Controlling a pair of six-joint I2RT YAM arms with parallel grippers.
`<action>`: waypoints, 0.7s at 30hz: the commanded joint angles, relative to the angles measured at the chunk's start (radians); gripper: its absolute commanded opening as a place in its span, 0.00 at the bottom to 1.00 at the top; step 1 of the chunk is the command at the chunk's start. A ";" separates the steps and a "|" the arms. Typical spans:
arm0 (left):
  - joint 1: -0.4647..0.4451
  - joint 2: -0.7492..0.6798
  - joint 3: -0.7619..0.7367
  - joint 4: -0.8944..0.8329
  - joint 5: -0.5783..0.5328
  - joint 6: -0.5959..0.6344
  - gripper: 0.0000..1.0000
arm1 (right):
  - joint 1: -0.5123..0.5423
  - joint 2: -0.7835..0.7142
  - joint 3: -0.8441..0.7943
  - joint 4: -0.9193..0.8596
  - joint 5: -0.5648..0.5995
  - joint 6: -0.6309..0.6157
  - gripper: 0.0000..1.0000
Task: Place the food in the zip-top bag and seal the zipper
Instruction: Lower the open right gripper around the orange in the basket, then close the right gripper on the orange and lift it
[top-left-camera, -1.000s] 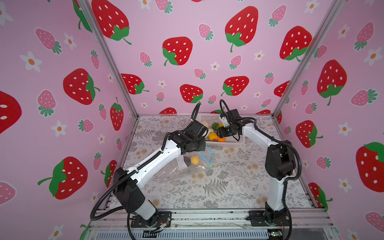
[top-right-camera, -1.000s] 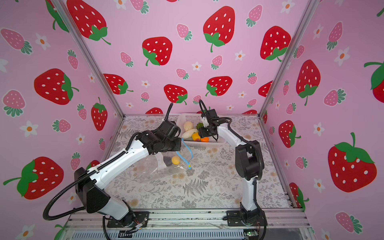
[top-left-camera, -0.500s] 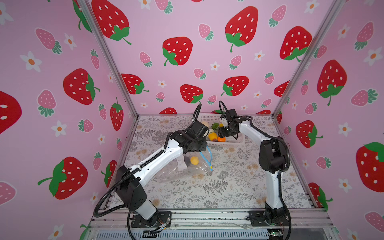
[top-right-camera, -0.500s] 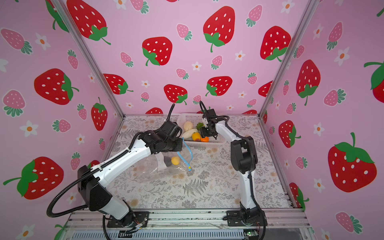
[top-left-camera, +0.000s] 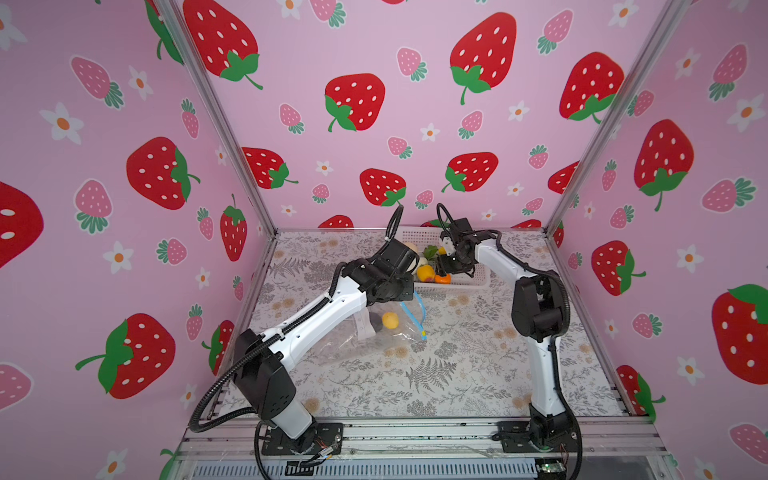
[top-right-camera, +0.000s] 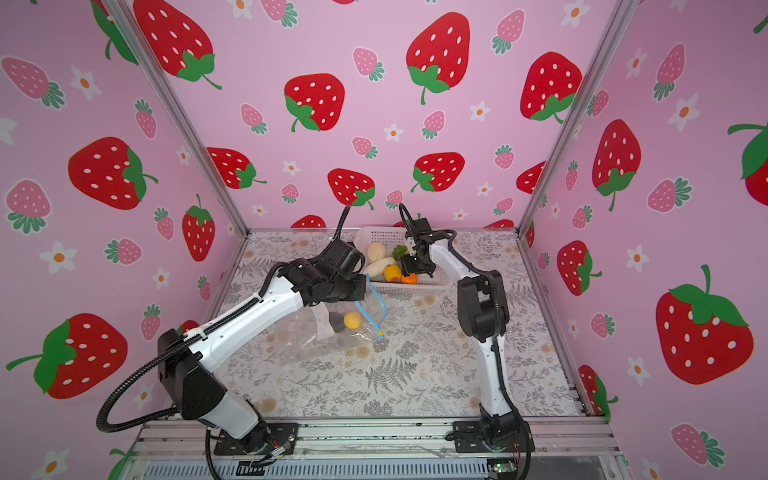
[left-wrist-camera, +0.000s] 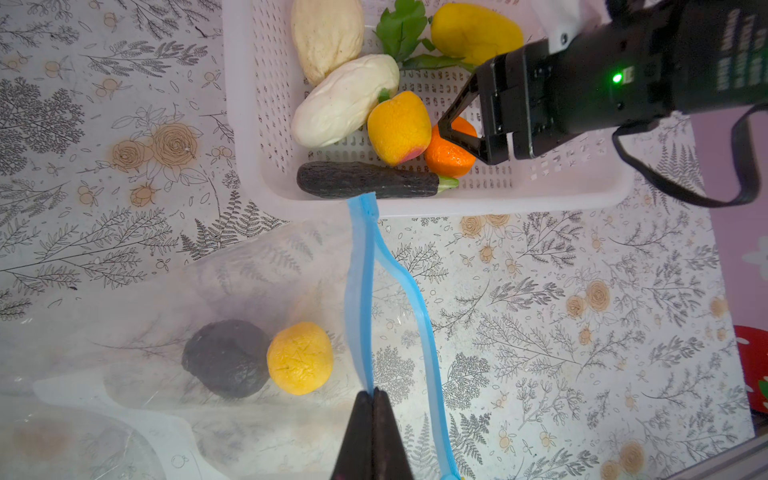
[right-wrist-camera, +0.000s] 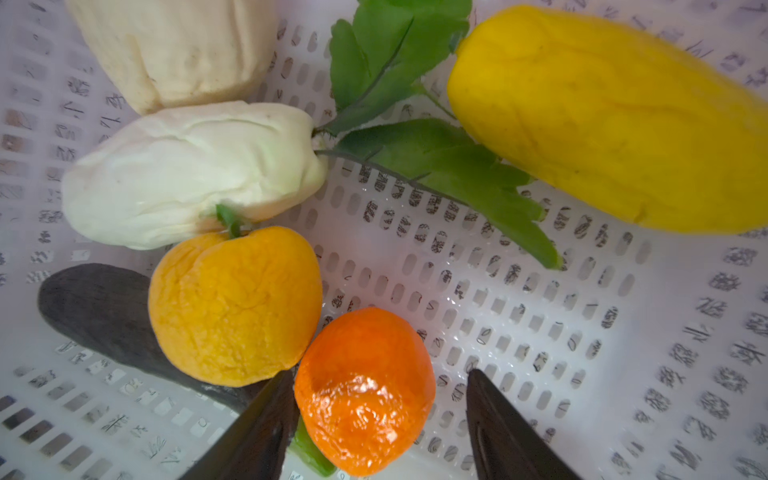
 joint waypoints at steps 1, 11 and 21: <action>0.004 0.014 0.049 0.009 0.011 -0.009 0.00 | -0.005 0.011 0.016 -0.039 -0.017 -0.025 0.69; 0.005 0.015 0.043 0.014 0.008 -0.008 0.00 | -0.004 0.042 0.035 -0.054 -0.001 -0.033 0.69; 0.015 0.012 0.038 0.016 0.008 -0.004 0.00 | -0.021 0.067 0.064 -0.062 0.055 -0.043 0.69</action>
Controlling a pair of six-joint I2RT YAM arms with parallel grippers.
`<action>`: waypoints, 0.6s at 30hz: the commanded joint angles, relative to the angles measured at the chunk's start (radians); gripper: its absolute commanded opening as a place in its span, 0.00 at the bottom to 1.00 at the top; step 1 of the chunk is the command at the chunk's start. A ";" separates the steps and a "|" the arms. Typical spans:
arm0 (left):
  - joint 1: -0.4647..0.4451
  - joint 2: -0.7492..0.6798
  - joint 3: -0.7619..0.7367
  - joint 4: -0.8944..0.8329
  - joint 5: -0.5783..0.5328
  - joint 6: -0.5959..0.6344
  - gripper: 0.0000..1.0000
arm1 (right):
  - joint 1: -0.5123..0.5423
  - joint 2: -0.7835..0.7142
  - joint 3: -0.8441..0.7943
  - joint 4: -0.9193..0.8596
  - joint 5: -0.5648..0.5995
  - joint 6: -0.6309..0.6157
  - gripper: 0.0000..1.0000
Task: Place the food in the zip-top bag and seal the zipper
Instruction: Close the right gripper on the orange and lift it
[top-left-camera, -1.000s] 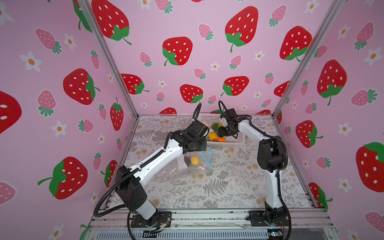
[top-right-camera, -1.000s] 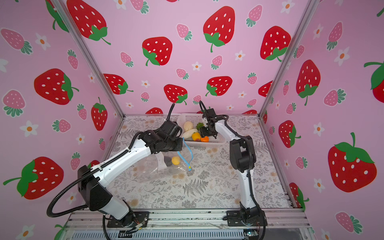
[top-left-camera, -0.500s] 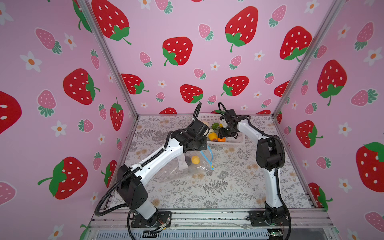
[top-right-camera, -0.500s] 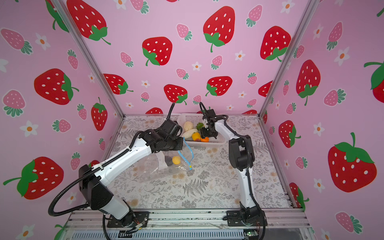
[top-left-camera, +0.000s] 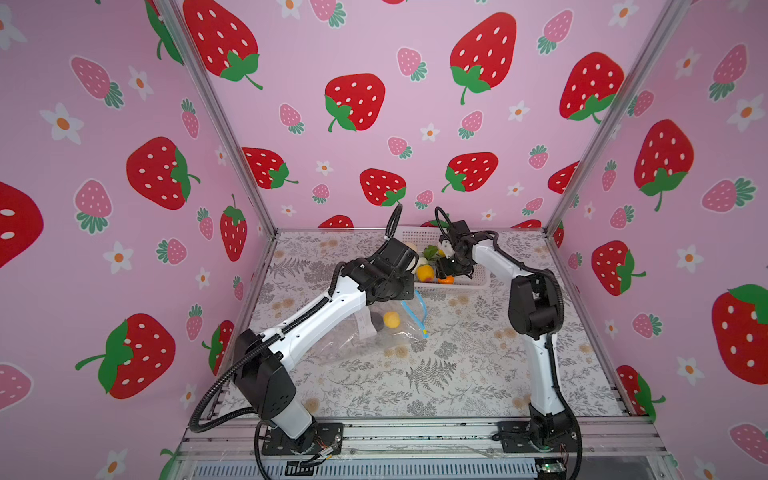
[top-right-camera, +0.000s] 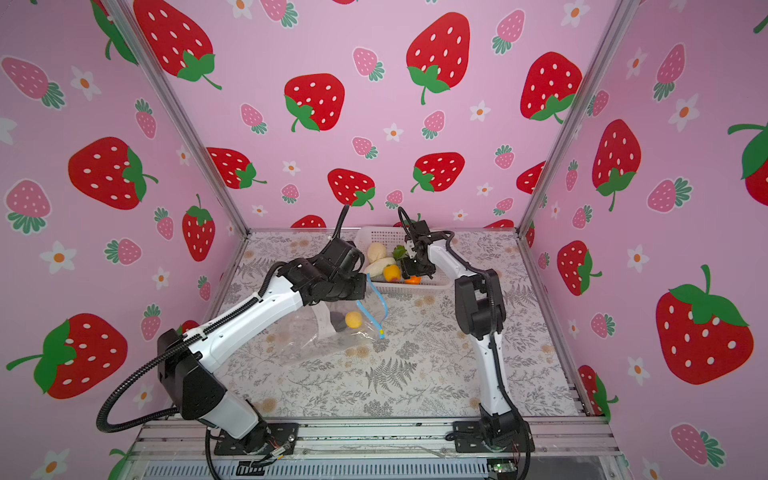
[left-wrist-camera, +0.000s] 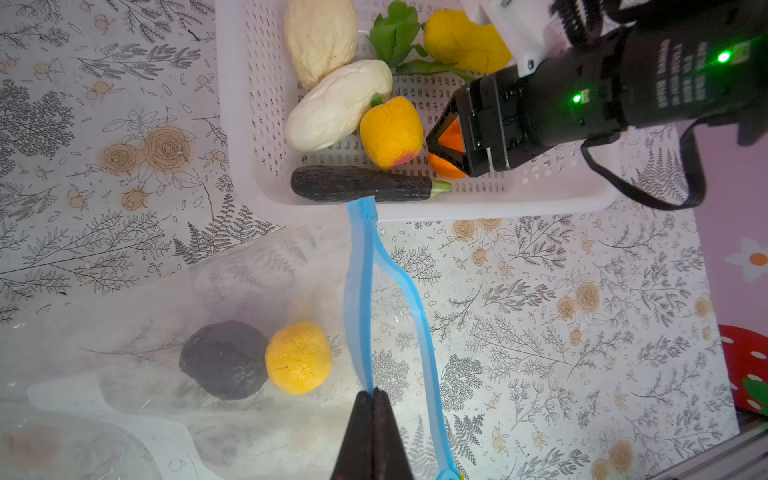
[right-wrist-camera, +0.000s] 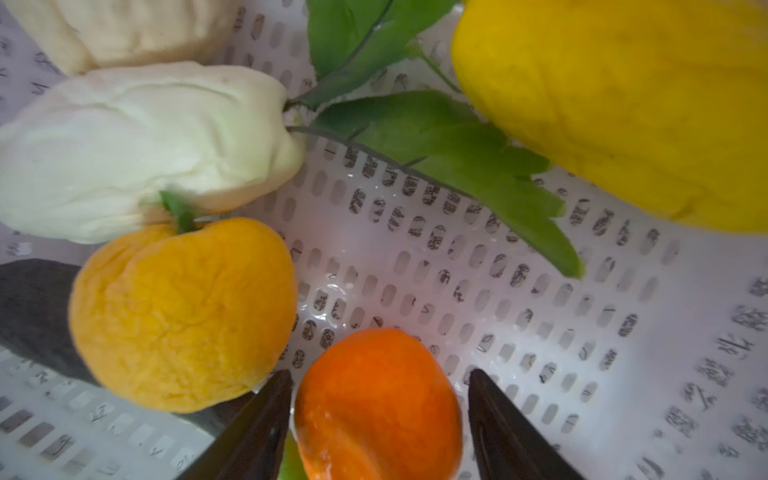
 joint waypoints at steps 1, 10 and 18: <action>0.008 0.010 0.034 0.003 -0.006 -0.004 0.00 | -0.021 0.016 0.033 -0.033 0.037 -0.019 0.68; 0.012 0.006 0.026 0.011 -0.001 -0.009 0.00 | -0.042 0.007 0.046 -0.033 0.045 -0.006 0.67; 0.013 0.000 0.016 0.022 0.008 -0.011 0.00 | -0.041 -0.011 0.031 -0.051 0.026 -0.004 0.75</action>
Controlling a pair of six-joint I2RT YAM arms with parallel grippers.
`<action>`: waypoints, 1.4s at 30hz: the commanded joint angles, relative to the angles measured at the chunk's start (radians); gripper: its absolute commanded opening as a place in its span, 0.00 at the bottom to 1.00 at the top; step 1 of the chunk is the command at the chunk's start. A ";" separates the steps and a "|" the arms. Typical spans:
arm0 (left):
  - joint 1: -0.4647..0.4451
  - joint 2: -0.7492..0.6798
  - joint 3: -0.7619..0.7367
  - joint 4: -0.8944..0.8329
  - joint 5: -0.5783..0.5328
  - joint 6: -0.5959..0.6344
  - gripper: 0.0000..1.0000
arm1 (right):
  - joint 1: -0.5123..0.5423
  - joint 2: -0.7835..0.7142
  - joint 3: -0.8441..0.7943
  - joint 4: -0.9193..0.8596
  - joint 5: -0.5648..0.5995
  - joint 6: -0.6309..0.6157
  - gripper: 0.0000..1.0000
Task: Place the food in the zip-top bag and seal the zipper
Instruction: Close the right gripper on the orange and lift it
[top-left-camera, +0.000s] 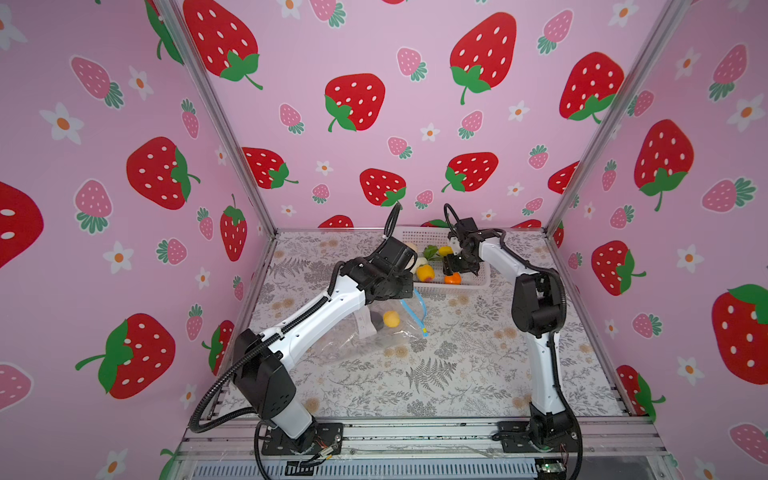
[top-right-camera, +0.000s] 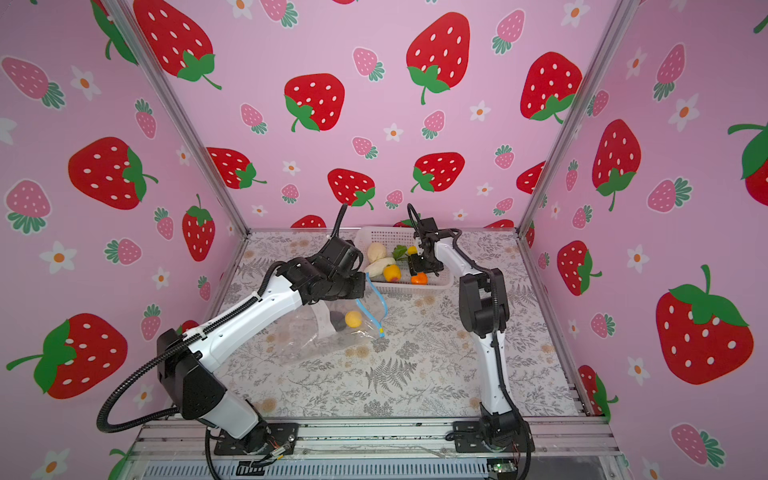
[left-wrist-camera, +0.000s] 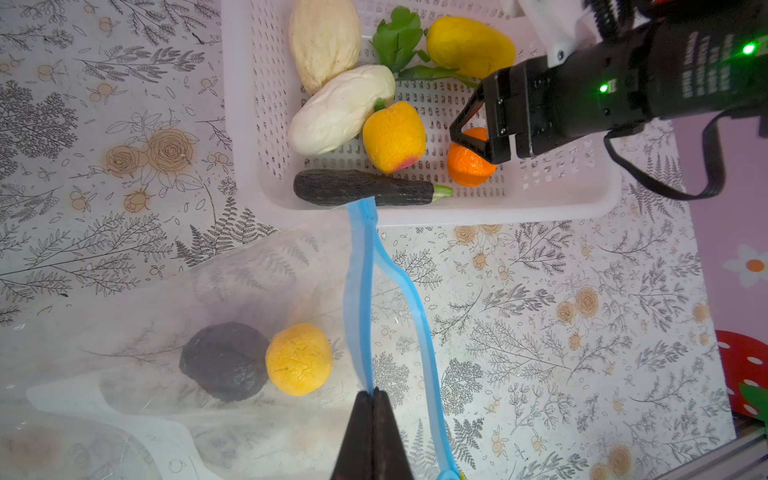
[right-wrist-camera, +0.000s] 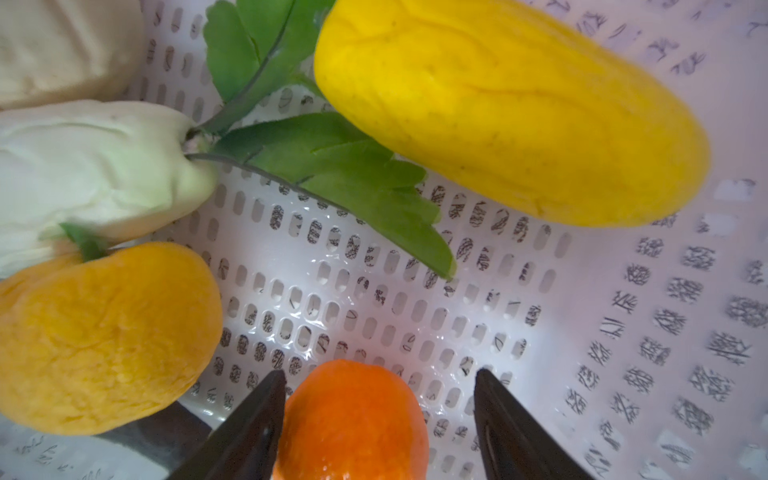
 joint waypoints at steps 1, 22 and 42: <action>0.005 0.000 0.014 0.018 0.006 -0.011 0.00 | -0.002 -0.016 0.006 -0.043 -0.008 -0.008 0.76; 0.005 0.006 0.011 0.030 0.025 -0.013 0.00 | 0.001 0.008 -0.039 -0.037 -0.059 -0.003 0.76; 0.005 0.001 -0.009 0.035 0.030 -0.031 0.00 | 0.001 -0.005 0.006 -0.049 -0.040 -0.008 0.61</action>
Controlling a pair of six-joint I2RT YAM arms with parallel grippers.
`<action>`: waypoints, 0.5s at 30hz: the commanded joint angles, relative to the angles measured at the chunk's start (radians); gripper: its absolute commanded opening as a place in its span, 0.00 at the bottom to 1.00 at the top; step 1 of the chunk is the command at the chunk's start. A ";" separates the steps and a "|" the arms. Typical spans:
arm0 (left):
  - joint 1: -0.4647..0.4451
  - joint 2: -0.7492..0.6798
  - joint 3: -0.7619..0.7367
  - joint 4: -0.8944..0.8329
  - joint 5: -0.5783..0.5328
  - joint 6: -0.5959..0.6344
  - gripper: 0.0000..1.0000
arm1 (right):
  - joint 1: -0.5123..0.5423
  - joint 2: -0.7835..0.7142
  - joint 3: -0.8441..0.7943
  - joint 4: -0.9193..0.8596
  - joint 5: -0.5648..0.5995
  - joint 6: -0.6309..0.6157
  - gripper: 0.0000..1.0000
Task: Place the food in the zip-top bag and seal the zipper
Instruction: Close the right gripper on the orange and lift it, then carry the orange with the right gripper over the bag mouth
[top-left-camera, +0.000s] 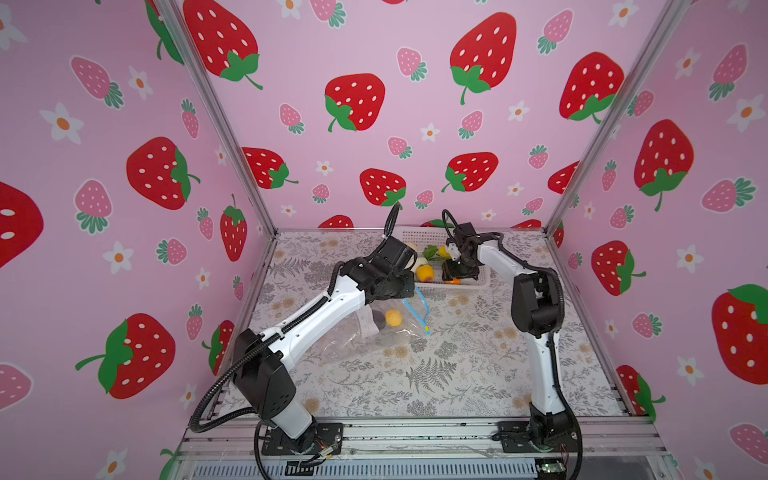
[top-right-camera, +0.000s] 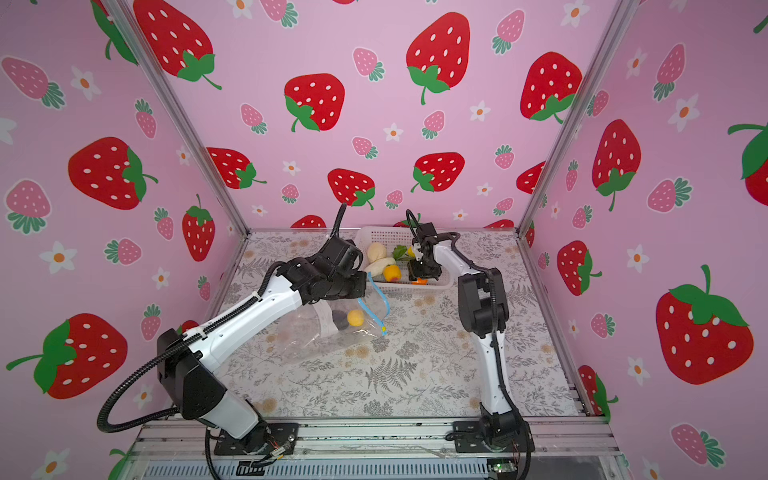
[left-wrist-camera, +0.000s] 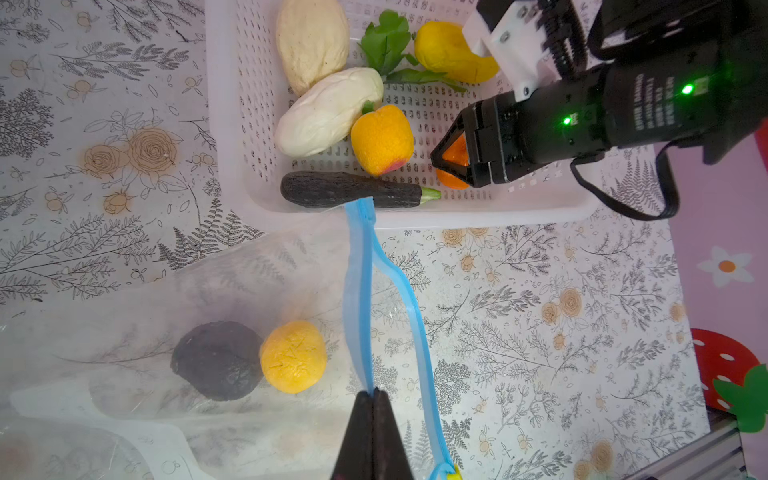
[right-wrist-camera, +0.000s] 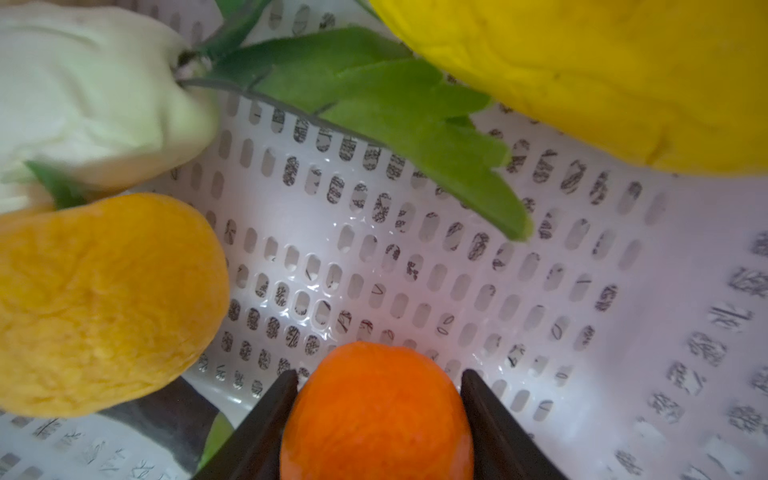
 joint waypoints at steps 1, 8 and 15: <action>0.003 0.000 -0.001 0.011 0.003 -0.019 0.00 | 0.001 -0.006 0.055 -0.039 0.016 -0.009 0.61; 0.003 -0.006 -0.001 0.005 -0.003 -0.022 0.00 | 0.000 0.012 0.173 -0.077 0.018 -0.004 0.61; 0.003 -0.007 -0.003 0.004 -0.006 -0.023 0.00 | 0.000 -0.078 0.149 -0.045 -0.048 0.011 0.61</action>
